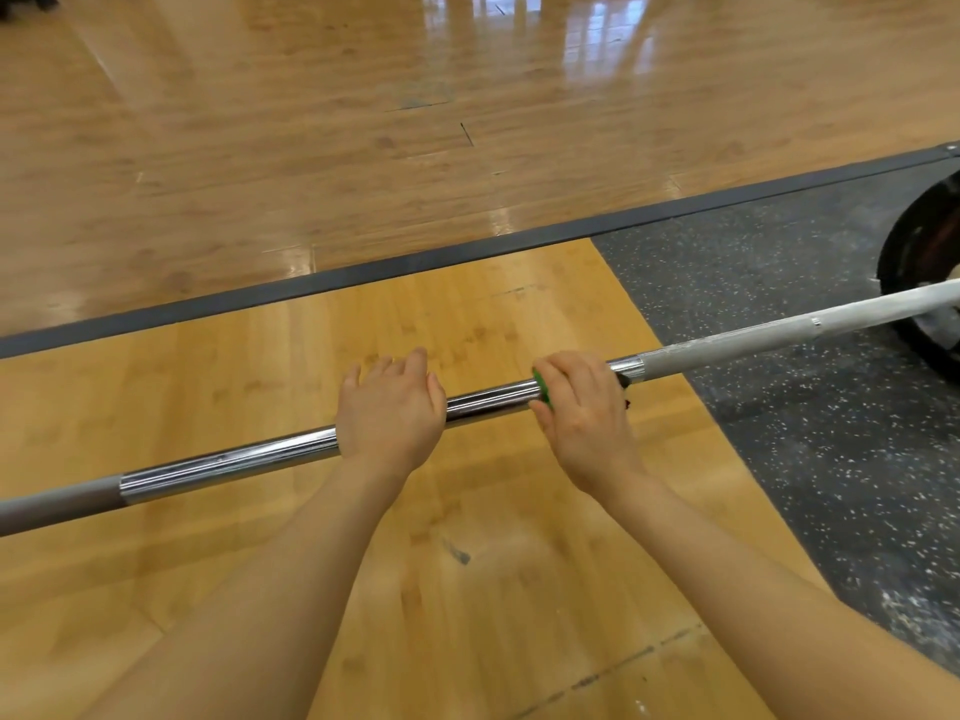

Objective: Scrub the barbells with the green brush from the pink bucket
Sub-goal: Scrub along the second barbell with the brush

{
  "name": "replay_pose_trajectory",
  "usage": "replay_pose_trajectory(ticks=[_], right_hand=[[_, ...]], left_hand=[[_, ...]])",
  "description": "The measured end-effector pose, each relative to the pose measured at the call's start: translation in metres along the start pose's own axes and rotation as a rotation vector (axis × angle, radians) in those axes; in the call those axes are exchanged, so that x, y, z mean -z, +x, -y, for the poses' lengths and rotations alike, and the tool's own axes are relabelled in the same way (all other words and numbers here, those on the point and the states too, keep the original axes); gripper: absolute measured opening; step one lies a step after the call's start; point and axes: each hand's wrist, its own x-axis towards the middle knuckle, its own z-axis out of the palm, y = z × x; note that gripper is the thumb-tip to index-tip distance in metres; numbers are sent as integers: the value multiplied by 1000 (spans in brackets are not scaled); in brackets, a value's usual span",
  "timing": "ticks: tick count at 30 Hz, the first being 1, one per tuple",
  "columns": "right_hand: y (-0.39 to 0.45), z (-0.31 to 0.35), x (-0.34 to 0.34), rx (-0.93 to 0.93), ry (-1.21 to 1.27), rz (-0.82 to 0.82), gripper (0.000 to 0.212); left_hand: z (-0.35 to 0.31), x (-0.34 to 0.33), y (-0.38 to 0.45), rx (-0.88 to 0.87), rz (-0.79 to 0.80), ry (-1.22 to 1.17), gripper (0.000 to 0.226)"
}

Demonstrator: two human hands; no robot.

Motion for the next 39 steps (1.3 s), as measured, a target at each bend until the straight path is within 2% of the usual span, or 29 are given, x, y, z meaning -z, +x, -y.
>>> replay_pose_trajectory(ticks=[4, 7, 13, 17, 24, 30, 33, 36, 37, 39], right_hand=[[2, 24, -11, 65, -20, 31, 35], [6, 12, -6, 118, -60, 45, 35], [3, -35, 16, 4, -61, -18, 32], [4, -23, 11, -51, -45, -25, 30], [4, -13, 14, -28, -35, 23, 30], [20, -17, 47, -293, 29, 11, 39], [22, -33, 76, -231, -46, 47, 37], [21, -63, 108, -144, -186, 160, 23], [21, -72, 121, -115, -244, 210, 24], [21, -83, 151, -80, -313, 283, 42]], left_hand=[[1, -1, 0, 10, -7, -1, 46], [2, -2, -1, 15, -5, -18, 47], [0, -1, -4, 12, -7, -14, 47], [0, -2, -4, 15, -3, 1, 48], [0, -1, -5, 9, -6, 14, 48], [0, 2, -3, -22, 48, 16, 47], [-4, 10, -4, -70, 51, 42, 48], [-16, 17, -10, -131, 67, 6, 51], [-21, 20, -13, -151, 77, -5, 52], [-31, 27, -18, -193, 83, -16, 54]])
